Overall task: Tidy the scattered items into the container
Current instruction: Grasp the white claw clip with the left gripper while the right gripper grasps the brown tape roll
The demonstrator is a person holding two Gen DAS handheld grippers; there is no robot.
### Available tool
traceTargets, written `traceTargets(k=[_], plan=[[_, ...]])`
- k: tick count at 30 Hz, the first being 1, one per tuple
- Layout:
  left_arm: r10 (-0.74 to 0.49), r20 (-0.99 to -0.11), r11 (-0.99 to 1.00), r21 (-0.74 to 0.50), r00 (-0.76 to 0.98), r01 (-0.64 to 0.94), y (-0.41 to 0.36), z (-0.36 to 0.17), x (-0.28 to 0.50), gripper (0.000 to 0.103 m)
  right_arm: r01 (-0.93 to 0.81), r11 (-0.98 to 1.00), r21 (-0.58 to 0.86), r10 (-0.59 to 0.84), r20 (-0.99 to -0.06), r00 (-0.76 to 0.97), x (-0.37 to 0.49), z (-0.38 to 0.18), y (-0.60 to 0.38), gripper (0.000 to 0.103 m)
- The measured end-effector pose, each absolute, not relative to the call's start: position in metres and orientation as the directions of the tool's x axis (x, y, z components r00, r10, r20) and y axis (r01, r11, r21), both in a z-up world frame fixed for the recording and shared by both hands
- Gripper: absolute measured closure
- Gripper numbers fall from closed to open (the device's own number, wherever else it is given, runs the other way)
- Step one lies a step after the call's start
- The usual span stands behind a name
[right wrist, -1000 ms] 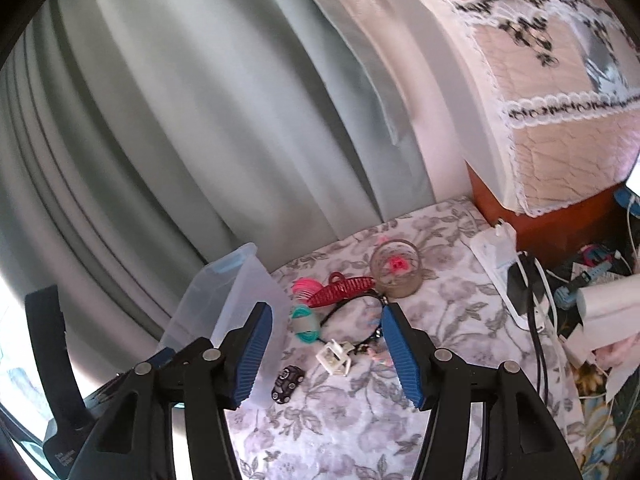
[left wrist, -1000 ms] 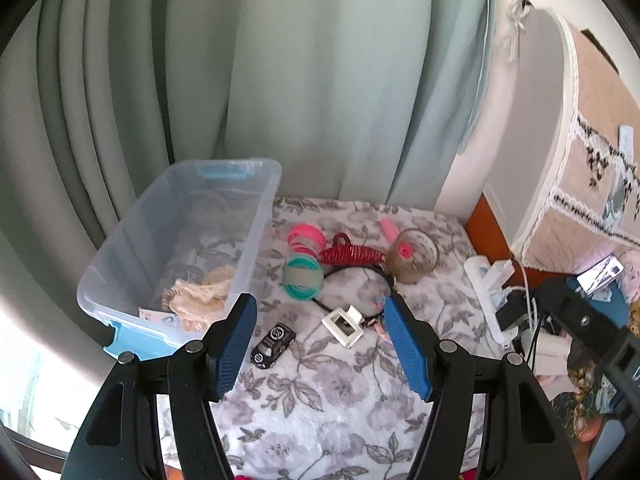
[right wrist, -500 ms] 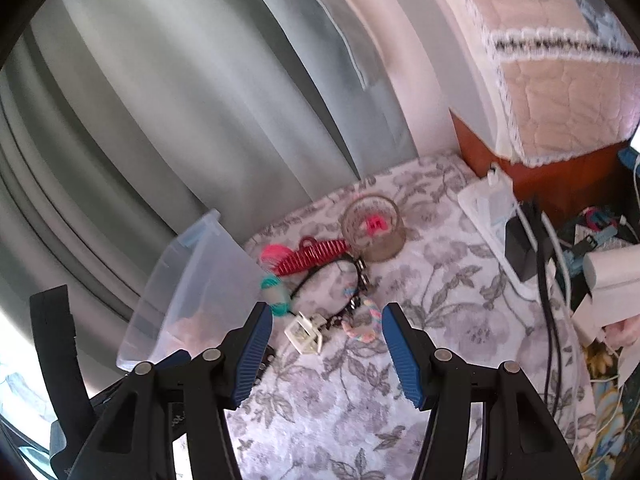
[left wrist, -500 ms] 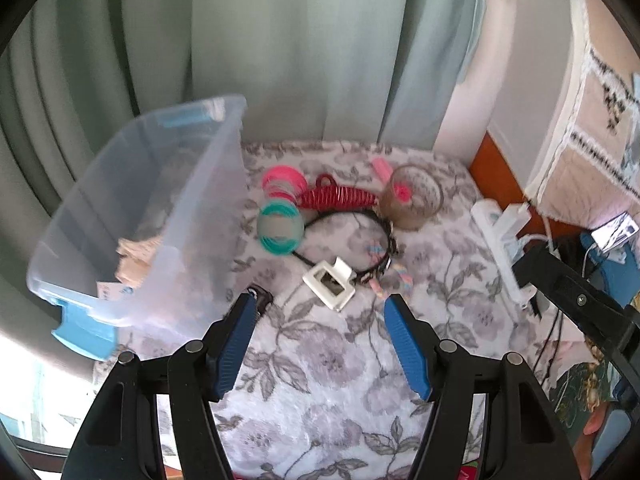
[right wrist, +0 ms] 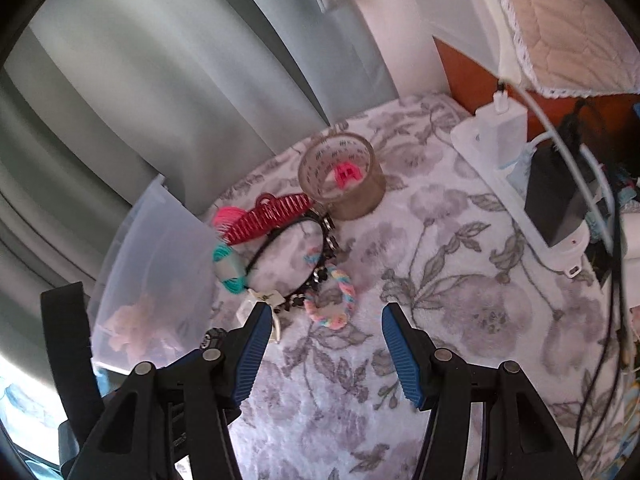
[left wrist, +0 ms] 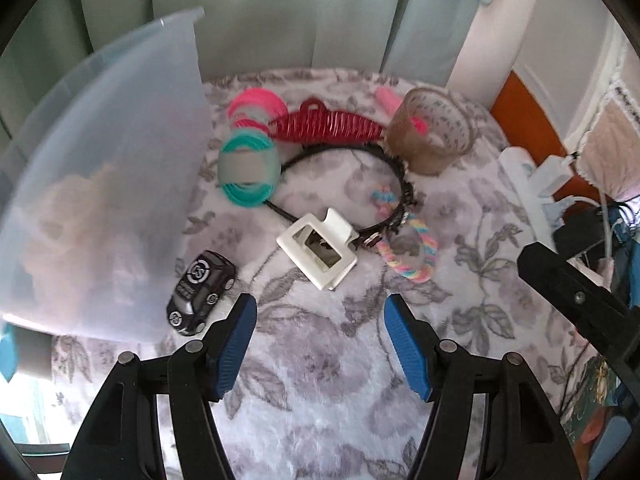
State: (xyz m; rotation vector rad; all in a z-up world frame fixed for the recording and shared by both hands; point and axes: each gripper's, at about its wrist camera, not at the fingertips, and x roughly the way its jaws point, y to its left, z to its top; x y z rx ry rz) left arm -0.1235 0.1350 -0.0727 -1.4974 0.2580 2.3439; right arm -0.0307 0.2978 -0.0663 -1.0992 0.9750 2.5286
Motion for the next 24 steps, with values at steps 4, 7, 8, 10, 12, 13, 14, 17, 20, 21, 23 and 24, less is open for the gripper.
traceTargets(k=[4,7,8,10,12,13,14,17,20,21,23,24], plan=[[0.191,-0.914,-0.928,-0.05,-0.357,-0.37,0.139,-0.086,-0.135,0.036,-0.443,-0.75,0.491,-0.068,-0.723,-0.687,-0.041,-0.078,0.302,0.042],[0.197,-0.915,-0.931,-0.063,-0.351,-0.359,0.144,-0.094,-0.145,0.036,-0.446,-0.753,0.483,-0.069,-0.732,-0.677,-0.055,-0.085,0.306,0.042],[0.196,-0.915,-0.935,-0.066,-0.353,-0.347,0.145,-0.098,-0.148,0.036,-0.445,-0.754,0.483,-0.069,-0.732,-0.678,-0.059,-0.087,0.307,0.042],[0.201,-0.914,-0.94,-0.079,-0.353,-0.332,0.146,-0.103,-0.153,0.036,-0.443,-0.757,0.48,-0.064,-0.73,-0.681,-0.068,-0.09,0.31,0.042],[0.213,-0.911,-0.943,-0.097,-0.352,-0.318,0.146,-0.107,-0.157,0.036,-0.443,-0.758,0.48,-0.063,-0.729,-0.682,-0.077,-0.094,0.314,0.042],[0.217,-0.911,-0.943,-0.102,-0.352,-0.318,0.147,-0.109,-0.159,0.036,-0.443,-0.756,0.481,-0.065,-0.729,-0.681,-0.081,-0.096,0.315,0.042],[0.22,-0.911,-0.942,-0.105,-0.35,-0.32,0.148,-0.11,-0.16,0.038,-0.444,-0.755,0.482,-0.066,-0.73,-0.68,-0.085,-0.098,0.317,0.042],[0.235,-0.907,-0.939,-0.12,-0.35,-0.321,0.147,-0.114,-0.164,0.05,-0.442,-0.757,0.481,-0.065,-0.729,-0.681,-0.098,-0.102,0.322,0.042],[0.259,-0.906,-0.932,-0.144,-0.334,-0.332,0.147,-0.117,-0.166,0.054,-0.443,-0.758,0.479,-0.056,-0.725,-0.686,-0.109,-0.105,0.326,0.037],[0.266,-0.904,-0.93,-0.15,-0.334,-0.336,0.146,-0.116,-0.167,0.054,-0.444,-0.758,0.479,-0.054,-0.724,-0.688,-0.112,-0.106,0.328,0.035],[0.273,-0.902,-0.926,-0.152,-0.335,-0.347,0.147,-0.116,-0.167,0.054,-0.447,-0.758,0.476,-0.049,-0.724,-0.688,-0.119,-0.109,0.332,0.033],[0.276,-0.901,-0.923,-0.152,-0.334,-0.352,0.147,-0.115,-0.167,0.054,-0.451,-0.759,0.47,-0.042,-0.726,-0.687,-0.123,-0.11,0.333,0.029]])
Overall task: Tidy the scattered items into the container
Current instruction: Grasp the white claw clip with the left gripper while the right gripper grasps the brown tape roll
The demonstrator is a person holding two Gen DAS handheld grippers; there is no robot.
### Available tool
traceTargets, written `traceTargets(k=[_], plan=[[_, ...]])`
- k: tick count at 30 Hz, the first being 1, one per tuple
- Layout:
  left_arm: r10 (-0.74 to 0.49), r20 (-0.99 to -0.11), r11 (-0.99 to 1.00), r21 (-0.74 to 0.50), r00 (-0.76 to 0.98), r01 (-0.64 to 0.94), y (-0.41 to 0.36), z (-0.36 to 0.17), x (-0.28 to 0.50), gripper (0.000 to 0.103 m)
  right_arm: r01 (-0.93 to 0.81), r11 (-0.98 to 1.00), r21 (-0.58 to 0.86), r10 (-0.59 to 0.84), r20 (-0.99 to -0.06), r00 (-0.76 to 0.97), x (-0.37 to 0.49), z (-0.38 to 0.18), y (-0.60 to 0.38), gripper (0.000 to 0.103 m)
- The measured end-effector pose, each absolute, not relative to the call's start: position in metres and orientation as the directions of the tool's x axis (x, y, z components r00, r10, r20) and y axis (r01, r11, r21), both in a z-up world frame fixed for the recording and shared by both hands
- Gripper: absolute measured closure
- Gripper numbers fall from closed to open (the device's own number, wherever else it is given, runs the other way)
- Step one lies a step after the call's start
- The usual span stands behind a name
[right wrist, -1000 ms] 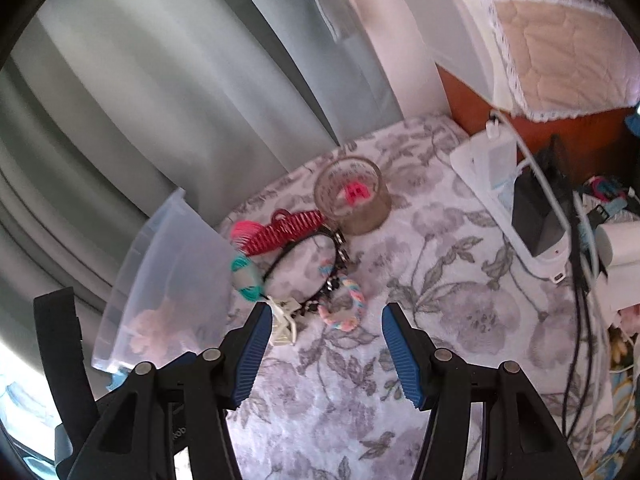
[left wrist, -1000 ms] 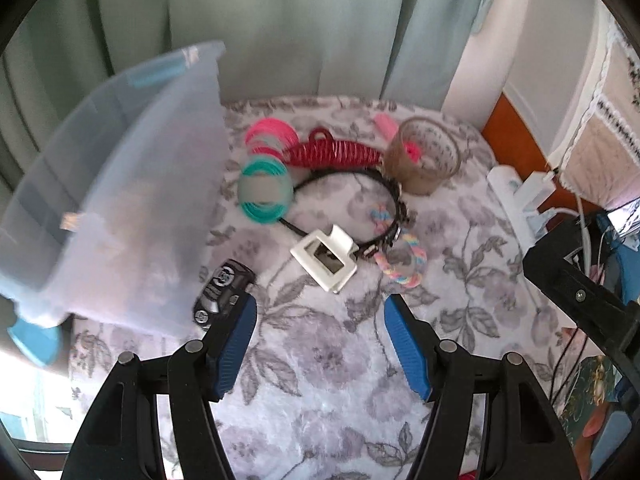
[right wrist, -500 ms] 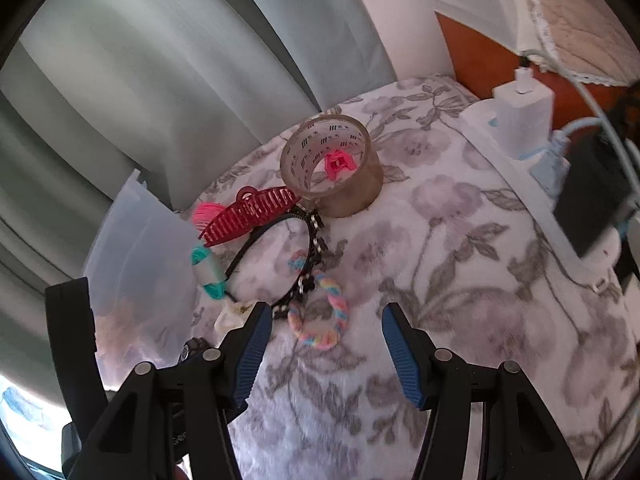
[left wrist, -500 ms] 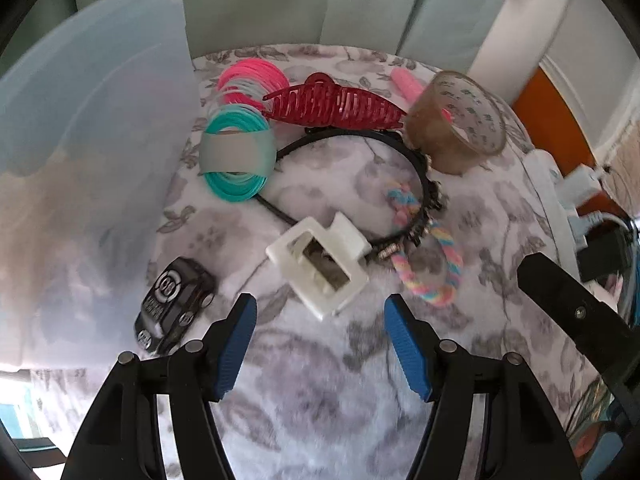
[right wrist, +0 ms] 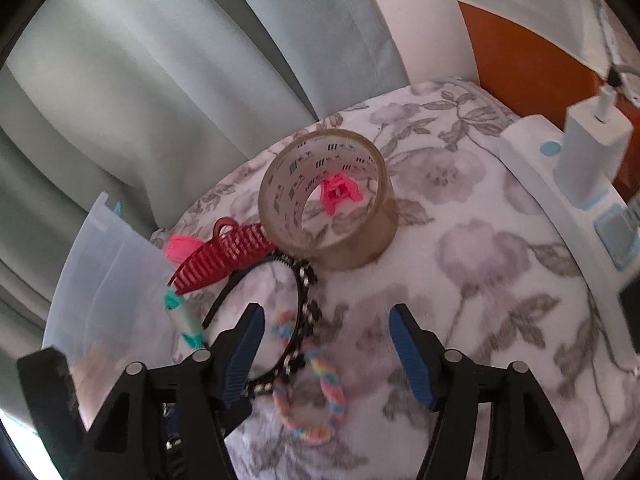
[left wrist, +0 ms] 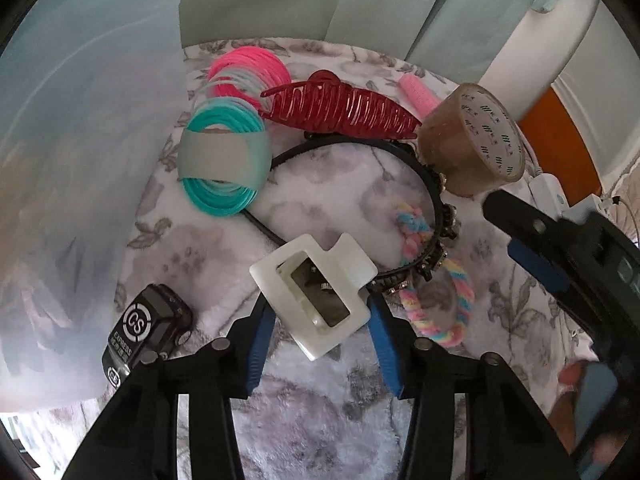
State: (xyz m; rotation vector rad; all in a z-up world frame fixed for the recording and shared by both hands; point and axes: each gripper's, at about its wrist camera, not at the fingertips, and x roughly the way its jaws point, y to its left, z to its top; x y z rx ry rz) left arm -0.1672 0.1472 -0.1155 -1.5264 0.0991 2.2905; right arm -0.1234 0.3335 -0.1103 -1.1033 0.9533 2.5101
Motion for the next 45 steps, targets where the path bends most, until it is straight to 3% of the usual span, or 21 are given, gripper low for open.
traceTargets(k=[14,25,33,45], plan=[[0.312,-0.894,-0.904,-0.175,-0.322,-0.391,0.161,-0.115,-0.169,0.047,-0.443,-0.791,0.422,0.01,-0.715,-0.699,-0.174,-0.117,0.359,0.01],[0.34,-0.881,-0.905,-0.212,-0.329,-0.368,0.169,-0.116,-0.171,0.047,-0.461,-0.772,0.439,0.004,-0.721,-0.693,-0.189,-0.127,0.374,0.01],[0.343,-0.878,-0.904,-0.212,-0.334,-0.371,0.166,-0.116,-0.177,0.054,-0.468,-0.747,0.472,-0.007,-0.71,-0.704,-0.183,-0.124,0.377,0.012],[0.324,-0.896,-0.904,-0.198,-0.303,-0.38,0.15,-0.106,-0.17,0.054,-0.499,-0.682,0.534,-0.028,-0.702,-0.712,-0.128,-0.109,0.367,0.013]])
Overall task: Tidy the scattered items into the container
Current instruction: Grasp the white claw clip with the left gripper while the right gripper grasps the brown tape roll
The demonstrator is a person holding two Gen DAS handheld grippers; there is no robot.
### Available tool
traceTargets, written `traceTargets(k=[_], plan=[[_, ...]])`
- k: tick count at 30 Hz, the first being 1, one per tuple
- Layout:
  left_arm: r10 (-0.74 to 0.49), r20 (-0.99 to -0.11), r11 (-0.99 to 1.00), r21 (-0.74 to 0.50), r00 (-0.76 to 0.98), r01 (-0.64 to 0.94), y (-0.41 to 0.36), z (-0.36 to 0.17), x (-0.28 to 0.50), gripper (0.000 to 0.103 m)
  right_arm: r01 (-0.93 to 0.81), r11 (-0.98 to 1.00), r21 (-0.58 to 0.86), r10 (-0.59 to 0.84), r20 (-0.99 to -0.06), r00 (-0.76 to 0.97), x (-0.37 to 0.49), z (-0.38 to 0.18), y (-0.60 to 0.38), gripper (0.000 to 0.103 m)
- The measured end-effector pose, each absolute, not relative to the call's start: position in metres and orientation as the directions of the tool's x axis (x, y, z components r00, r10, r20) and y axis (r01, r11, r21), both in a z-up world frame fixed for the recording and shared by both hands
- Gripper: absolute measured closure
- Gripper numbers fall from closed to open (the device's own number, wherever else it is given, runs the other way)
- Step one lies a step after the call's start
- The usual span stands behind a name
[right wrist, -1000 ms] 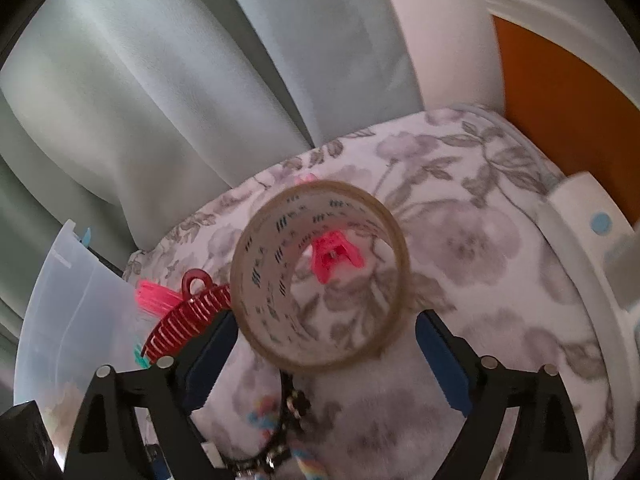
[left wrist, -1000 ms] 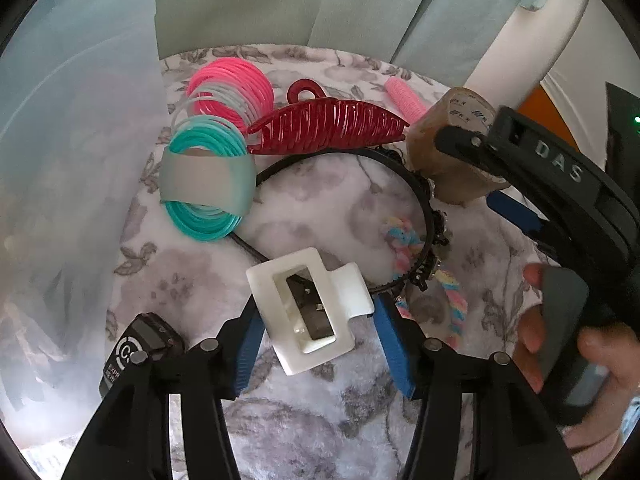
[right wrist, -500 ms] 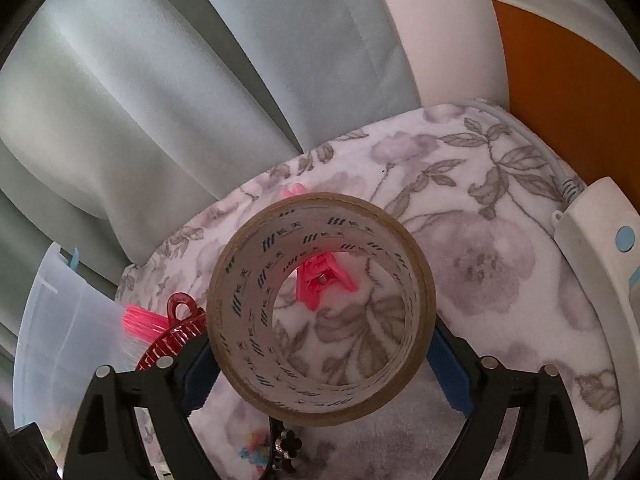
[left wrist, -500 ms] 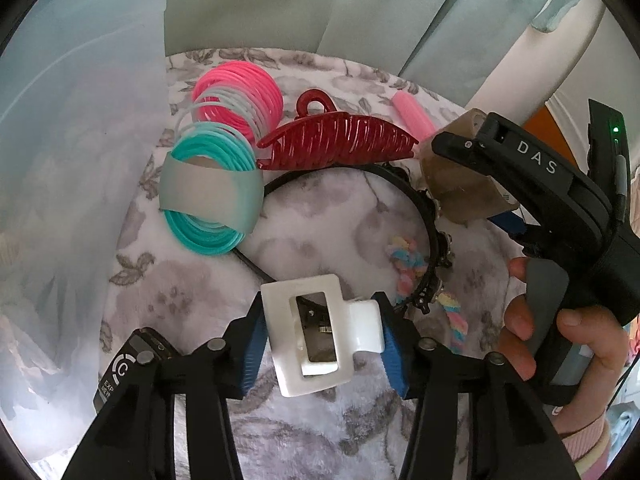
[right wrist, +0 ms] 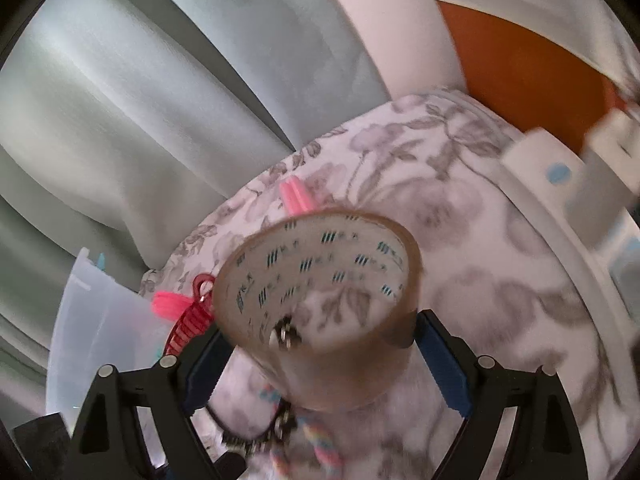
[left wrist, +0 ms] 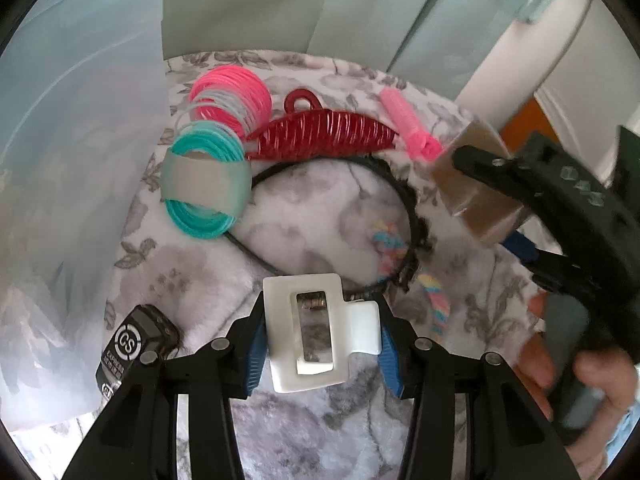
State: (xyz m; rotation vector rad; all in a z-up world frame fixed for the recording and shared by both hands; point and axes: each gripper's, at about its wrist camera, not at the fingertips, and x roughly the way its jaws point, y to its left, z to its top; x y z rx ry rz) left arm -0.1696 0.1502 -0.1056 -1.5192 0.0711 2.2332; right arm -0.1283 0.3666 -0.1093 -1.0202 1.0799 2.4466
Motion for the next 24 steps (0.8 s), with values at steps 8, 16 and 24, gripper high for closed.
traceTargets(k=[8,16,24], plan=[[0.303,-0.913,-0.913,-0.196,-0.273,-0.357,0.143,-0.105,-0.15,0.054,-0.512,-0.648,0.563,-0.055,-0.706,-0.706,-0.091,-0.103,0.35,0.014],[0.334,-0.884,-0.903,-0.202,-0.327,-0.379,0.135,-0.066,-0.125,0.054,-0.488,-0.648,0.585,-0.07,-0.683,-0.727,-0.054,-0.079,0.329,0.015],[0.327,-0.879,-0.905,-0.185,-0.348,-0.384,0.122,-0.048,-0.103,0.054,-0.5,-0.693,0.52,-0.081,-0.745,-0.662,-0.041,-0.086,0.307,0.016]])
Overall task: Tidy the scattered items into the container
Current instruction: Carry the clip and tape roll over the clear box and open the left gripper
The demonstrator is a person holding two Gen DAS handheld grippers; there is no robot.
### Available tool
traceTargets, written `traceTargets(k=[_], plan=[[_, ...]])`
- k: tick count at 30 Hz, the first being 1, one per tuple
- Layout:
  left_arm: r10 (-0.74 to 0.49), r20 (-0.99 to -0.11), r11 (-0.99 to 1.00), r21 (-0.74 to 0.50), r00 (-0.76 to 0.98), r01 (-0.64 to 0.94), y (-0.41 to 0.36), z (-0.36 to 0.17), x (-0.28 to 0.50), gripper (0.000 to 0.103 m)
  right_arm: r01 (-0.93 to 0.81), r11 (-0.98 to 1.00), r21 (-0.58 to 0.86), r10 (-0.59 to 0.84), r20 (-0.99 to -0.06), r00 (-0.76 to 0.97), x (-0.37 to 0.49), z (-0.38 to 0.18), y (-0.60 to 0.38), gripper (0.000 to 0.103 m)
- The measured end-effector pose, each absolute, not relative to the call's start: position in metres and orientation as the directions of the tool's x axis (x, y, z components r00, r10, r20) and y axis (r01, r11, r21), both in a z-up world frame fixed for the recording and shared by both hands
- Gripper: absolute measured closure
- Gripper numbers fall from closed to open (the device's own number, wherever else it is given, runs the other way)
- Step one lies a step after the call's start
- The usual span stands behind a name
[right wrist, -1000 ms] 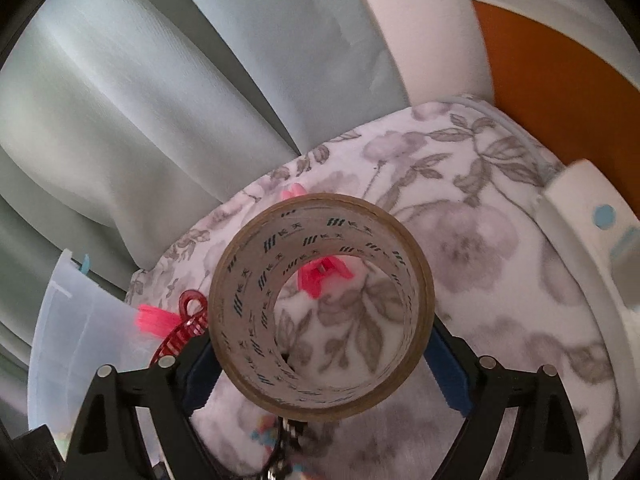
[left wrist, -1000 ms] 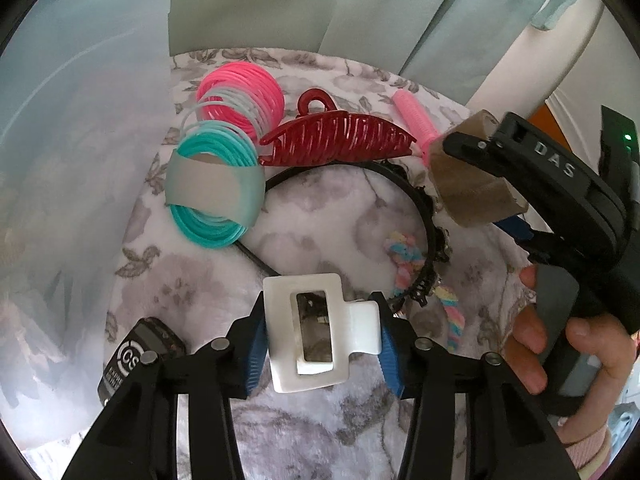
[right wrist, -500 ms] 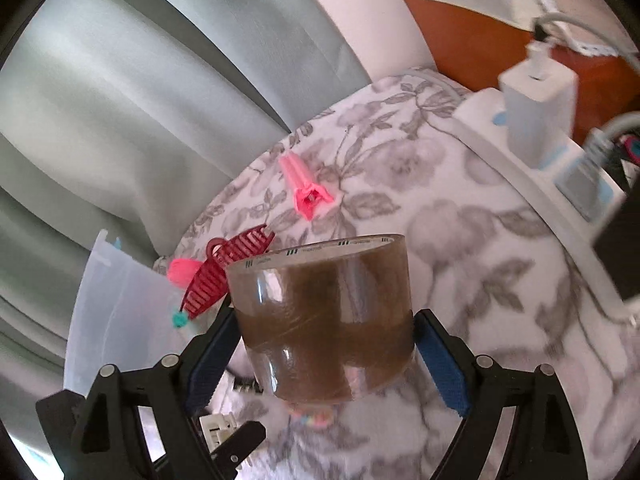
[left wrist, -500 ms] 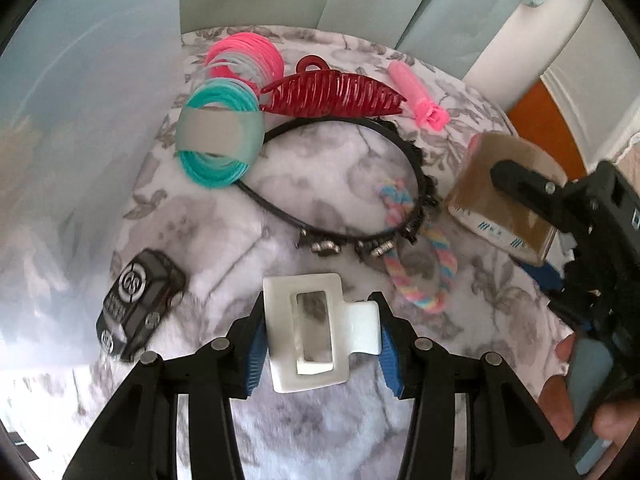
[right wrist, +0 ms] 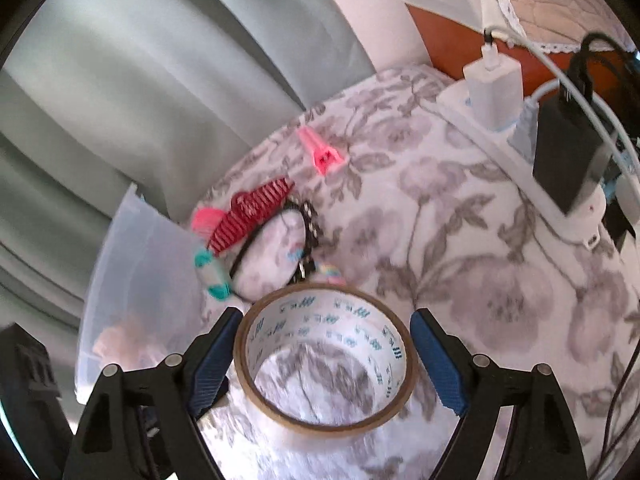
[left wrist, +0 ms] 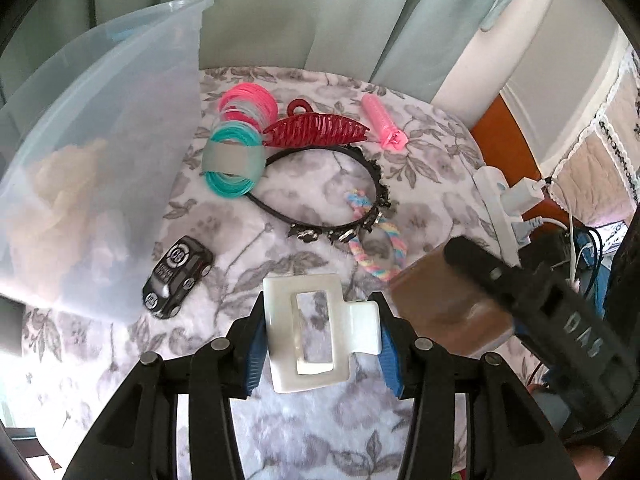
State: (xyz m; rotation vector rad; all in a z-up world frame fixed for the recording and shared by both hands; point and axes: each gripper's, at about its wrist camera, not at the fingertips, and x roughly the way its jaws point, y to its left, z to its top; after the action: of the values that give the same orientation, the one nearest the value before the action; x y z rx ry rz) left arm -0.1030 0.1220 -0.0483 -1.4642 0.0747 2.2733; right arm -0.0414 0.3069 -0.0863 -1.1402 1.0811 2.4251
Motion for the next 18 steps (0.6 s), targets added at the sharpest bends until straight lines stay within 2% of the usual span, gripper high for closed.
traceTargets(k=[6,12,18], plan=[[0.307,-0.884,-0.917,-0.176,-0.352,-0.358,0.113,-0.05,-0.104,0.054,-0.492,-0.731,0.472,-0.079,-0.776,-0.626,-0.042,-0.09,0.294,0.015],[0.296,-0.891,-0.921,-0.171,-0.345,-0.349,0.106,-0.056,-0.106,0.054,-0.493,-0.69,0.53,-0.161,-0.777,-0.609,-0.041,-0.105,0.288,0.014],[0.295,-0.897,-0.923,-0.178,-0.33,-0.34,0.102,-0.065,-0.109,0.054,-0.492,-0.703,0.513,-0.162,-0.79,-0.592,-0.041,-0.106,0.281,0.014]])
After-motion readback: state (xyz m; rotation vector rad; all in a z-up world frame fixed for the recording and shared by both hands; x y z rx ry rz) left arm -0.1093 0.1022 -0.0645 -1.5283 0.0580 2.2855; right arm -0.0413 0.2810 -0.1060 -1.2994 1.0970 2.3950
